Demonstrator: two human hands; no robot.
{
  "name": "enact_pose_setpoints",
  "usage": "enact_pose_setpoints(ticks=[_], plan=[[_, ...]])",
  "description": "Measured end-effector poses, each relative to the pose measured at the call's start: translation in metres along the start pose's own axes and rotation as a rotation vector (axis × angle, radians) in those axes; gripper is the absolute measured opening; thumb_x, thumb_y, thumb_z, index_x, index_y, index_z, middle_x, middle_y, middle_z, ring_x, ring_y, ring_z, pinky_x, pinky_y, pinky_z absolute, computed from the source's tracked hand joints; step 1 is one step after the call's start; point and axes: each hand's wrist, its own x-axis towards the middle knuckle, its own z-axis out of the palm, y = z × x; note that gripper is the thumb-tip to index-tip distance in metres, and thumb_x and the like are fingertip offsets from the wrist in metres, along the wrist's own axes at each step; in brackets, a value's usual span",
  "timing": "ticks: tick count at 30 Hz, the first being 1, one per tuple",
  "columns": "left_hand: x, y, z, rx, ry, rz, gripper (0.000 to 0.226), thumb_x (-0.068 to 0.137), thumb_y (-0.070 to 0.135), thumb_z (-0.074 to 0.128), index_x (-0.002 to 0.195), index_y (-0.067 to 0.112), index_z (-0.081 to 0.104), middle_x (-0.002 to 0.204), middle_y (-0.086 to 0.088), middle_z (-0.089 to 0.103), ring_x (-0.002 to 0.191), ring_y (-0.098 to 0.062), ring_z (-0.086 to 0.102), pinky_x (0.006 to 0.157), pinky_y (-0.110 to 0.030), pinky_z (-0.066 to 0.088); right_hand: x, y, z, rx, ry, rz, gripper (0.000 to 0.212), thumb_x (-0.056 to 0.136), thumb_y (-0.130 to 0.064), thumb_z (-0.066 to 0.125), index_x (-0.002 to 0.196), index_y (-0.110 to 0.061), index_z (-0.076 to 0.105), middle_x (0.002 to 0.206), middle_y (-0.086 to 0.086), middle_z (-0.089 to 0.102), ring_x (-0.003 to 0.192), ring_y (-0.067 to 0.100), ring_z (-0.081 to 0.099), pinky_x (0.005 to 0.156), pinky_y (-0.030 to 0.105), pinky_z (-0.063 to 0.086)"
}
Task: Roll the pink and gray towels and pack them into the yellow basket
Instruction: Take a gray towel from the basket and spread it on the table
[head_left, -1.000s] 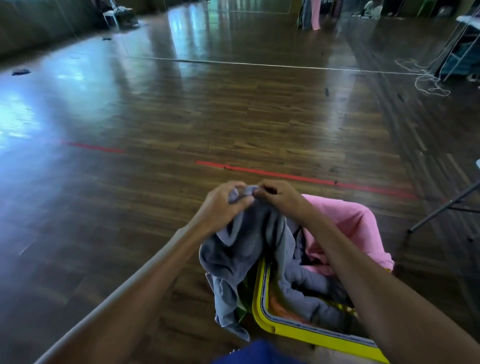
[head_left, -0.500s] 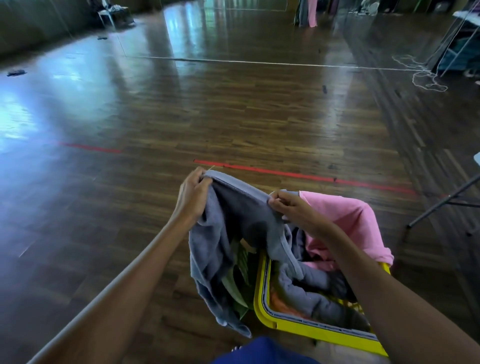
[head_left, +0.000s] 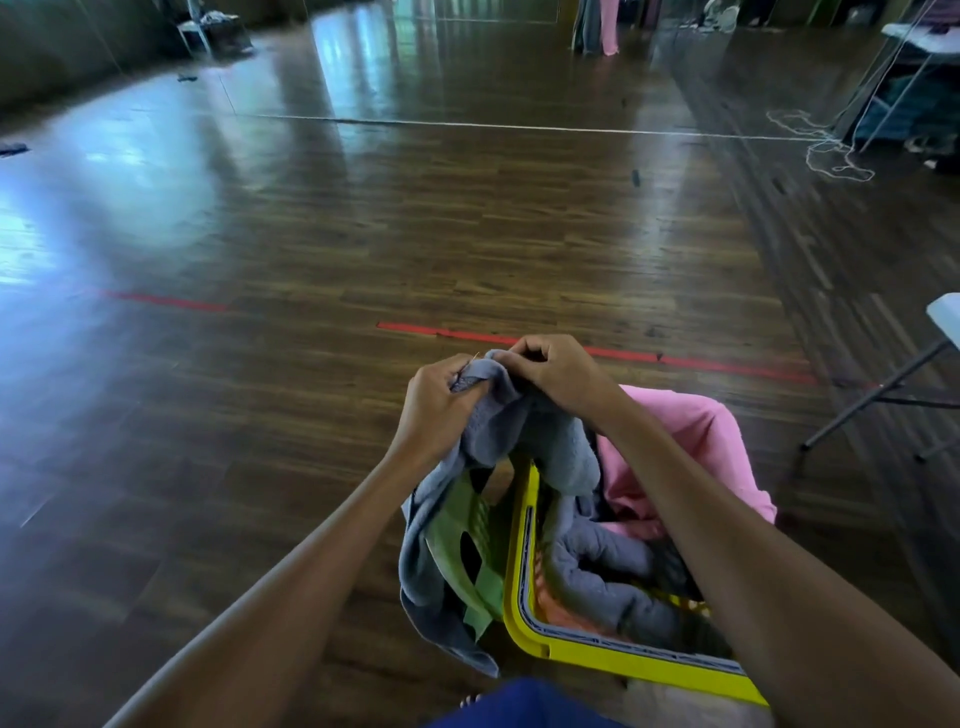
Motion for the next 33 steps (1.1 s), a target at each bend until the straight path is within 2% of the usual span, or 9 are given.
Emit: enact_pose_setpoints(ticks=[3, 6, 10, 13, 17, 21, 24, 29, 33], plan=[[0.005, 0.006, -0.004, -0.061, 0.071, -0.039, 0.012, 0.089, 0.009, 0.06, 0.08, 0.008, 0.068, 0.074, -0.009, 0.067, 0.07, -0.01, 0.06, 0.065, -0.031, 0.049, -0.009, 0.006, -0.004, 0.094, -0.12, 0.005, 0.032, 0.091, -0.034, 0.065, 0.072, -0.007, 0.064, 0.067, 0.0, 0.056, 0.064, 0.007, 0.049, 0.058, 0.023, 0.04], [0.015, 0.014, -0.015, -0.177, 0.179, -0.105, 0.012, 0.088, 0.005, 0.06, 0.08, 0.007, 0.069, 0.073, -0.002, 0.066, 0.072, -0.008, 0.06, 0.065, -0.026, 0.048, -0.018, 0.035, -0.006, 0.095, -0.265, 0.051, 0.029, 0.091, -0.024, 0.066, 0.074, -0.001, 0.061, 0.071, -0.001, 0.052, 0.066, 0.008, 0.049, 0.06, 0.023, 0.039], [0.023, 0.019, -0.04, -0.314, 0.285, -0.18, 0.014, 0.088, 0.009, 0.06, 0.077, 0.011, 0.069, 0.073, -0.003, 0.067, 0.073, -0.015, 0.065, 0.064, -0.027, 0.052, -0.033, 0.089, -0.007, 0.052, -0.253, 0.233, 0.031, 0.088, -0.028, 0.068, 0.083, 0.002, 0.065, 0.075, 0.004, 0.059, 0.071, 0.013, 0.055, 0.065, 0.027, 0.044], [0.023, 0.012, -0.049, -0.281, 0.274, -0.167, 0.012, 0.088, 0.009, 0.06, 0.081, 0.007, 0.069, 0.074, -0.003, 0.069, 0.074, -0.014, 0.067, 0.064, -0.026, 0.053, -0.04, 0.101, -0.009, 0.028, -0.189, 0.163, 0.039, 0.088, -0.035, 0.064, 0.087, 0.004, 0.066, 0.079, 0.016, 0.064, 0.071, 0.014, 0.058, 0.068, 0.038, 0.05], [0.022, -0.005, -0.036, -0.095, 0.134, -0.165, 0.007, 0.087, 0.011, 0.063, 0.084, 0.01, 0.069, 0.076, 0.0, 0.068, 0.074, -0.007, 0.062, 0.068, -0.027, 0.05, -0.027, 0.062, -0.01, 0.014, -0.122, -0.025, 0.026, 0.094, -0.019, 0.061, 0.084, 0.005, 0.061, 0.068, 0.0, 0.052, 0.059, 0.004, 0.046, 0.055, 0.021, 0.037], [0.014, -0.016, -0.015, 0.003, -0.094, -0.13, 0.023, 0.079, 0.026, 0.066, 0.1, 0.019, 0.063, 0.091, -0.001, 0.067, 0.084, -0.01, 0.063, 0.077, -0.033, 0.051, -0.002, 0.023, -0.008, -0.106, -0.203, -0.143, 0.018, 0.09, -0.03, 0.062, 0.096, -0.014, 0.07, 0.085, -0.001, 0.069, 0.08, 0.002, 0.057, 0.076, 0.029, 0.049], [0.013, -0.013, -0.01, -0.089, -0.245, -0.12, 0.043, 0.083, 0.016, 0.065, 0.123, 0.027, 0.055, 0.111, 0.005, 0.065, 0.101, -0.001, 0.061, 0.089, -0.022, 0.05, 0.01, 0.011, -0.009, -0.161, -0.266, -0.154, 0.026, 0.089, -0.007, 0.062, 0.111, -0.017, 0.072, 0.097, -0.01, 0.071, 0.083, -0.01, 0.058, 0.075, 0.01, 0.046], [0.014, -0.011, -0.012, 0.02, -0.296, -0.067, 0.018, 0.082, 0.02, 0.061, 0.096, 0.013, 0.07, 0.1, -0.008, 0.072, 0.098, -0.019, 0.066, 0.089, -0.038, 0.051, 0.012, 0.008, -0.015, -0.257, -0.273, -0.181, 0.01, 0.088, -0.012, 0.063, 0.087, -0.007, 0.071, 0.082, 0.01, 0.07, 0.07, 0.003, 0.054, 0.071, 0.031, 0.047], [0.018, -0.006, -0.02, -0.042, -0.079, -0.075, 0.018, 0.088, 0.007, 0.061, 0.083, 0.022, 0.069, 0.082, 0.011, 0.072, 0.083, -0.006, 0.066, 0.078, -0.025, 0.051, 0.009, 0.025, -0.028, -0.295, -0.252, -0.142, 0.027, 0.087, -0.036, 0.069, 0.069, -0.016, 0.062, 0.058, -0.008, 0.047, 0.053, -0.002, 0.04, 0.054, 0.024, 0.033]])
